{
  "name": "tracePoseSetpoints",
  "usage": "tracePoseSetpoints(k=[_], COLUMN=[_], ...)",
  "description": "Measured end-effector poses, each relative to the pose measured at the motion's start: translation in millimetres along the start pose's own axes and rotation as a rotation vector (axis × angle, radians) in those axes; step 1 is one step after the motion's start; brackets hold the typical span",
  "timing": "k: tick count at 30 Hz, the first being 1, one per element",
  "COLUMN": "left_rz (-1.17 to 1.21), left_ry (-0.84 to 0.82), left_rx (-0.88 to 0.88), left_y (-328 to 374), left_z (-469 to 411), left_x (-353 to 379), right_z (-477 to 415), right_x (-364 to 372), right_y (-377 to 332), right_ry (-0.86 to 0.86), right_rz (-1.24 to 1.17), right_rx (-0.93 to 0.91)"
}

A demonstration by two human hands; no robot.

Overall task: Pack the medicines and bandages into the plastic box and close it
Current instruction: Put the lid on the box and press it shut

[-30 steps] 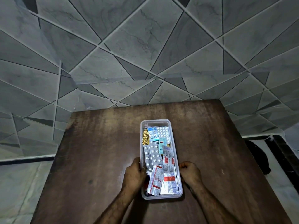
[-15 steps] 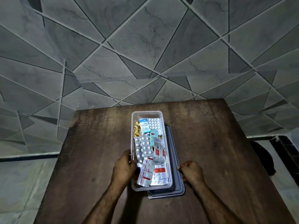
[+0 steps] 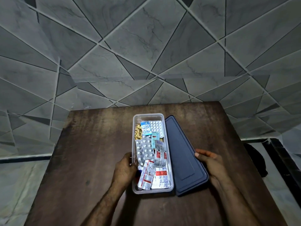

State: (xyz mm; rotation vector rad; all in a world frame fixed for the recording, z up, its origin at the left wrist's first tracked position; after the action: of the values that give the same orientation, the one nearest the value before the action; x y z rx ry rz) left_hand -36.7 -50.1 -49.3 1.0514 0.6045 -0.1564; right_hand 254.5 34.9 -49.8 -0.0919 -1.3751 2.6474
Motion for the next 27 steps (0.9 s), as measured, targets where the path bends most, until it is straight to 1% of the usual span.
tracePoseSetpoints(k=[4,9,14,19,23,25,27], left_rz=[-0.012,-0.037,-0.046,-0.041,-0.031,-0.013,0.021], left_ry=[-0.012,-0.006,-0.011,-0.009,-0.032,0.005,0.105], left_rx=[0.004,-0.001,-0.018,-0.039,-0.038,-0.024,0.011], left_y=[0.3,-0.5,-1.2,-5.0,-9.4,-7.0,-0.5], left_z=[-0.5,0.6,-2.5,-4.2,-8.0,-9.0,-9.6], left_x=[7.1,18.2,27.8,35.2,33.7,30.1,24.6], right_z=[4.2,20.5,37.4,51.5,60.9,64.1,67.4], right_x=[-0.8,16.7,45.8,77.5,104.3,116.7,128.2], right_y=[-19.0,-34.2,-33.9,-14.4,9.4,18.3,23.2], right_ry=[-0.041,-0.023,-0.074,-0.109,-0.127,-0.125,-0.128], right_rz=[-0.072,-0.036,0.064,0.210,0.418,0.588,0.706], right_rx=[-0.006,-0.131,-0.242,-0.322,-0.397,-0.456,-0.477])
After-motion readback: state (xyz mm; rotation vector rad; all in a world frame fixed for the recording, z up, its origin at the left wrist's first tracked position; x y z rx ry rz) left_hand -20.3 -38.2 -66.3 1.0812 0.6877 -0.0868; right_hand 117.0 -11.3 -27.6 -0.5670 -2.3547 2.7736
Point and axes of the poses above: each hand's wrist, its own z-axis away from the middle knuckle, its own x-axis out of the palm, y = z × x, the point moved 2 cm from there along -z, towards the middle knuckle, and after that the axes turned 2 degrees about -z, right-handed, at the moved point
